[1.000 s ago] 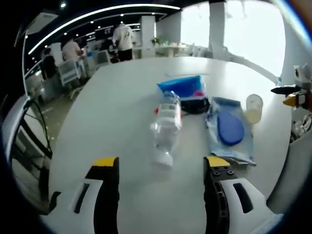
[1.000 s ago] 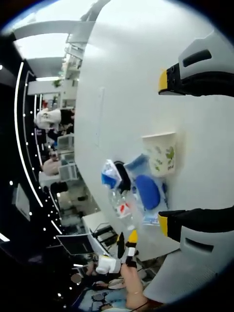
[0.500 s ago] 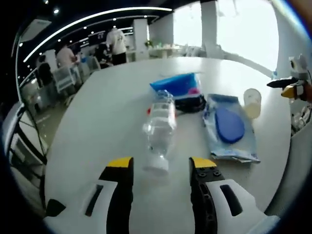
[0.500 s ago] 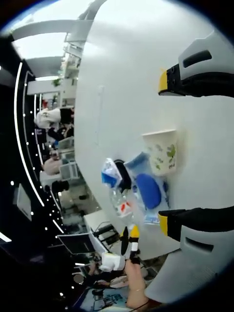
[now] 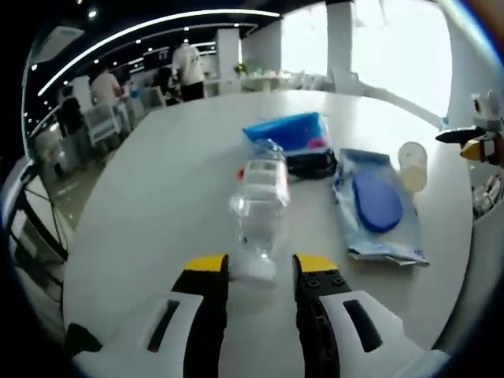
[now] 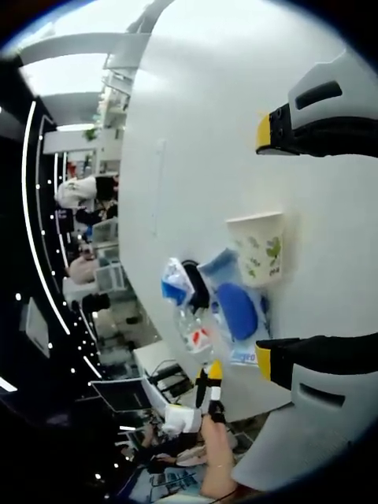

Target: Arrange the tabletop items into an orderly group along one side of the table until the central work area is clear of visible clutter.

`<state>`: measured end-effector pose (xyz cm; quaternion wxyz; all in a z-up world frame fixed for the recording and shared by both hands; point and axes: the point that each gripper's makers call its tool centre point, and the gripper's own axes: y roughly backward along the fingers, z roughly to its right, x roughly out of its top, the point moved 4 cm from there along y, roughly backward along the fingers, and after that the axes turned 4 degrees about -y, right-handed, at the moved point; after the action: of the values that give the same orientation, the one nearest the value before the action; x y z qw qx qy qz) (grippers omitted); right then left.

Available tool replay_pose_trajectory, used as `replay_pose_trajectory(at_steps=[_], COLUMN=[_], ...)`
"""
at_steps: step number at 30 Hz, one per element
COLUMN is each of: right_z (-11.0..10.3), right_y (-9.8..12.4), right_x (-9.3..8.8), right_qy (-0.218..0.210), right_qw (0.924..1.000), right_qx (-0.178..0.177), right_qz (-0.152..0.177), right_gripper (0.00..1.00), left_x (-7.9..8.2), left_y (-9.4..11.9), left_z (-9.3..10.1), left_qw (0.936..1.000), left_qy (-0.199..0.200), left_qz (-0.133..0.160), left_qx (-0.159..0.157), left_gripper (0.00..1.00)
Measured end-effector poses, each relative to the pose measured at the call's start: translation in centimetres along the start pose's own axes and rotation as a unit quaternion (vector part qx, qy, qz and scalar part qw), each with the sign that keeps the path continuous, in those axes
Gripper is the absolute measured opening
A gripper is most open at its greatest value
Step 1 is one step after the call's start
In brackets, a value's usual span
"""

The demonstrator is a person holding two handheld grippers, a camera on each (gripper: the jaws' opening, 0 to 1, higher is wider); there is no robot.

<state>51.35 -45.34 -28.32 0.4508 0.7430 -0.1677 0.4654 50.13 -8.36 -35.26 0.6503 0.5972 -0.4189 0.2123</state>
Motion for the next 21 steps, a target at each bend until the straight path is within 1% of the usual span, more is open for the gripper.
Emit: replay_pose_trajectory(at_steps=[3,6,9,10,11,17,20,21], right_z=[-0.01,0.03,0.01,-0.01,-0.02,-0.17,-0.2,-0.17], right_y=[-0.03,0.0,0.0,-0.01,-0.01,-0.01,0.02,0.04], right_x=[0.03,0.09,0.15,0.16,0.17,0.22,0.3,0.32], right_qy=[0.0,0.001,0.0,0.001,0.001,0.002,0.001,0.001], right_qw=[1.0,1.0,1.0,1.0,1.0,1.0,1.0,1.0], right_qx=[0.0,-0.001,-0.001,0.0,0.0,0.0,0.001,0.0], right_qz=[0.0,0.001,0.002,0.002,0.003,0.003,0.005,0.005], right_gripper=[0.95,0.95,0.95,0.95,0.95,0.95,0.95,0.95], left_x=[0.02,-0.15,-0.46,-0.5,-0.59,-0.57,-0.56,-0.36], left_y=[-0.02,-0.08,-0.13,-0.13,-0.09,-0.09,0.0,0.11], left_z=[-0.03,0.04,-0.19,-0.22,-0.32,-0.19,0.06,0.24], left_qw=[1.0,0.9999,0.9999,0.9999,0.9999,0.9999,0.9997,0.9995], left_qy=[0.003,0.017,0.011,0.011,0.012,0.014,0.022,0.031], left_qz=[0.0,0.0,-0.003,-0.004,-0.003,0.002,0.0,0.006], left_qx=[0.002,-0.001,0.003,0.004,0.004,0.003,-0.003,-0.01], left_gripper=[0.3,0.31,0.27,0.24,0.23,0.22,0.21,0.21])
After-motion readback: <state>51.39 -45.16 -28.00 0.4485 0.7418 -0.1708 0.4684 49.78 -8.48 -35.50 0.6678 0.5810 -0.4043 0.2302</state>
